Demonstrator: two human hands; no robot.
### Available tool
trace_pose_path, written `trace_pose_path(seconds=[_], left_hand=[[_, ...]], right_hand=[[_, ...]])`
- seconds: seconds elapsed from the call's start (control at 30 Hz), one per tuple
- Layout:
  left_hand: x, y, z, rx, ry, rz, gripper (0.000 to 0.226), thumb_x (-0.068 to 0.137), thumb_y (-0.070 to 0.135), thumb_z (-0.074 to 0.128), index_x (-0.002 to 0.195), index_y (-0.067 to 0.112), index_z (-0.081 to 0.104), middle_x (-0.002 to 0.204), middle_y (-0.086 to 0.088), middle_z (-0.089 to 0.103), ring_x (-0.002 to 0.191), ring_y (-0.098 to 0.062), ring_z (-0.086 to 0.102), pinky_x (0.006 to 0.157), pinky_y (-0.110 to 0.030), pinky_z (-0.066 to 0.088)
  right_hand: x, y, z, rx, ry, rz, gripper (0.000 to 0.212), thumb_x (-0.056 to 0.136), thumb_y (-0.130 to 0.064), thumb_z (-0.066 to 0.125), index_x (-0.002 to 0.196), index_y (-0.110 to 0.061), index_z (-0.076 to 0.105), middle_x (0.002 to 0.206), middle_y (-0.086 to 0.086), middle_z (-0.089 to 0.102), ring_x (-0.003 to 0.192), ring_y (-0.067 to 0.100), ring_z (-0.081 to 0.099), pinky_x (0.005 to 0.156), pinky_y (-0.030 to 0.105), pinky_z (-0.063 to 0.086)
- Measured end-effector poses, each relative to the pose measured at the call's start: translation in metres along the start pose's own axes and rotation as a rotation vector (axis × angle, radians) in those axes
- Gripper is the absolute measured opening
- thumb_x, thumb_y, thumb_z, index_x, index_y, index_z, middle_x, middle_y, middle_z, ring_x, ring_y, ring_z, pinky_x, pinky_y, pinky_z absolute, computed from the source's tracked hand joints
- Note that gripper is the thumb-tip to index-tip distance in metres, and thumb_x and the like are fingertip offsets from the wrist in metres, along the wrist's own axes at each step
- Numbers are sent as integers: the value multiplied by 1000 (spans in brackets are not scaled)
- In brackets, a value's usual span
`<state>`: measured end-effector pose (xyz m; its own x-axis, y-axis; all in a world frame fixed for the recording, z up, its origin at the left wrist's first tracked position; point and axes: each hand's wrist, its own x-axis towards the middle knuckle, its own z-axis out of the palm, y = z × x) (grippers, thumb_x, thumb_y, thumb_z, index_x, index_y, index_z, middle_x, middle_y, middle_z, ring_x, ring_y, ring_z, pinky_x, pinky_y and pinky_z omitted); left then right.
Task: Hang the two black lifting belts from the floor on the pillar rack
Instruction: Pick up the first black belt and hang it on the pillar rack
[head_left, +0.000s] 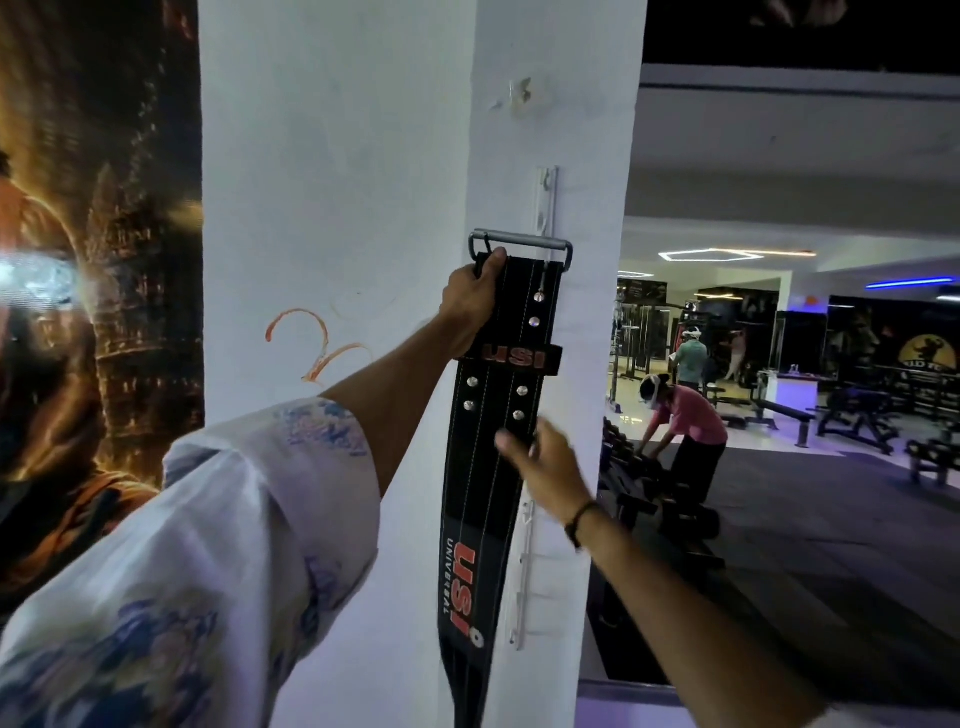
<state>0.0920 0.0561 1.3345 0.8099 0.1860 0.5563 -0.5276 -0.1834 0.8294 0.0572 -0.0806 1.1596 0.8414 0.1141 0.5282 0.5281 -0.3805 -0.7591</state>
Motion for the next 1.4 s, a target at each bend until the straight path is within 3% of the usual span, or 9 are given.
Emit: trace_pose_path(seconds=[0.1,0.17,0.37,0.6,0.8,0.87,1.07,1.27,1.4], left_hand=[[2,-12,-9,10,13,-21,65,87,69,49,111,13,70,107,-10,75,98,-28,72,93,-47,58],[4,-17,-10,15,13,-13,67,84,71,48,111,13,70,106,-9,75,99,-28,72,94,-48,58],[8,-23,-5,-6,31,12,62,93,64,49,110,9,70,99,-6,73,90,-24,69,83,-36,58],[1,-21,-5,-36,-4,66,57,96,61,48,110,11,70,104,-9,76,96,-24,73,90,-43,60],[-39,-52,-10,-41,178,97,50,100,54,40,97,16,72,95,-2,75,92,-22,71,86,-43,57],[-74,-81,0,-69,234,78,53,103,56,32,100,20,70,93,4,72,90,-14,68,80,-32,54],[-144,-181,14,113,107,79,69,97,69,22,86,15,64,79,1,71,75,-15,66,66,-28,50],[-51,-54,0,140,199,320,44,97,66,38,124,32,44,81,1,73,72,-17,72,68,-38,58],[-74,-83,9,205,199,286,46,99,63,35,127,28,44,86,6,72,79,-18,71,70,-34,53]], right_hand=[[-38,47,19,-92,-157,28,19,88,-44,65,91,-26,60,86,-8,60,75,9,57,67,21,45],[-26,40,14,-82,-142,38,11,88,-27,66,83,-20,60,77,-5,63,63,5,55,60,22,44],[46,-67,-33,239,155,-116,30,90,-38,49,108,-15,57,90,-5,60,83,7,56,66,25,41],[94,-88,-43,182,303,-171,21,96,-25,56,82,-11,58,67,-3,57,57,6,48,55,21,38],[102,-101,-24,223,463,-191,16,97,-25,53,85,-16,59,70,-4,59,62,12,51,58,26,37],[107,-109,-25,211,491,-195,17,96,-26,53,85,-16,60,75,1,61,70,18,55,65,27,39],[121,-124,-46,194,510,-216,18,97,-29,52,88,-15,60,79,3,62,75,21,58,69,36,46],[120,-100,-48,235,491,-153,20,97,-29,52,88,-13,60,69,-5,57,59,6,48,56,26,36],[116,-104,-49,295,514,-153,19,98,-28,52,90,-12,60,68,-6,56,58,4,48,54,25,35]])
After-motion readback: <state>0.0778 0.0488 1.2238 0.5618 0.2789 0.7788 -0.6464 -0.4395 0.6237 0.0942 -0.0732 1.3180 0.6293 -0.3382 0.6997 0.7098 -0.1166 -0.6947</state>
